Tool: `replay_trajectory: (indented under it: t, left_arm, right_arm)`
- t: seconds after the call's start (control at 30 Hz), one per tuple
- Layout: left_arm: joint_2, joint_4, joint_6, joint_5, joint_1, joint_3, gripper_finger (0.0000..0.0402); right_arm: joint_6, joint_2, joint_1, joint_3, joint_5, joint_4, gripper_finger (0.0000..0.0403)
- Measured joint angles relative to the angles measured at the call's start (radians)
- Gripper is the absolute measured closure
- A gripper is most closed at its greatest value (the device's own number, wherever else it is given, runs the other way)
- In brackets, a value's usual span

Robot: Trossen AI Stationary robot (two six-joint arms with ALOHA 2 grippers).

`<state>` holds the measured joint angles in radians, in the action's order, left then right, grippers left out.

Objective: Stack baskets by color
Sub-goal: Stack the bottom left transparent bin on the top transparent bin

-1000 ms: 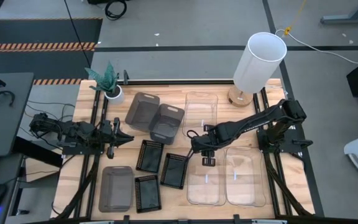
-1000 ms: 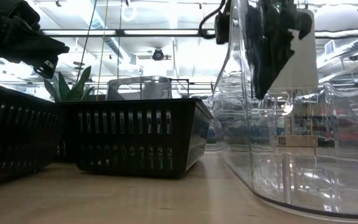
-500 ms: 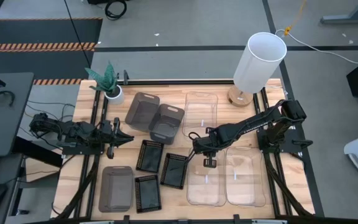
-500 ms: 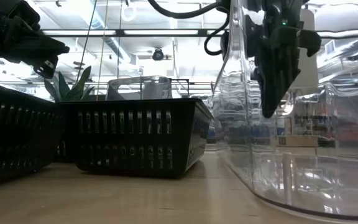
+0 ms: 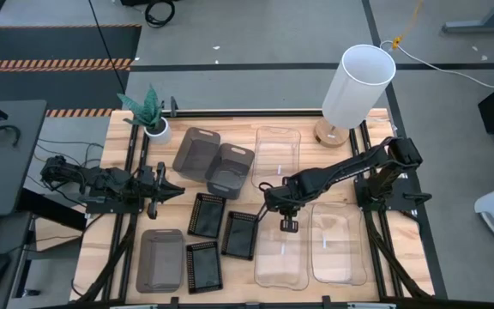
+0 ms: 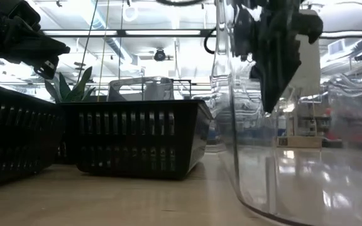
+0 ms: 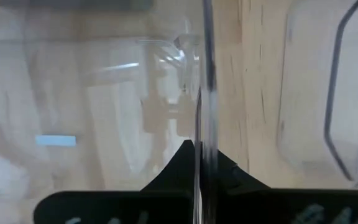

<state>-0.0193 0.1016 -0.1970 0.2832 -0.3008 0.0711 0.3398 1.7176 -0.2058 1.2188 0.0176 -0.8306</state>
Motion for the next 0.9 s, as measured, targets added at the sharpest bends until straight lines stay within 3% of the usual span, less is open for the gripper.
replay_trajectory:
  t: [0.3,0.6,0.9]
  left_arm:
    - [0.000,0.000,0.000,0.000,0.000,0.000,0.0376]
    - [0.000,0.000,0.000,0.000,0.000,0.000,0.0367]
    - [0.000,0.000,0.000,0.000,0.000,0.000,0.0373]
  right_arm:
    - [-0.077,0.000,0.020,0.167,-0.002,-0.183,0.0396]
    - [-0.177,0.000,0.085,0.422,-0.029,-0.397,0.0396]
    - [-0.362,0.000,0.278,0.630,-0.025,-0.519,0.0396]
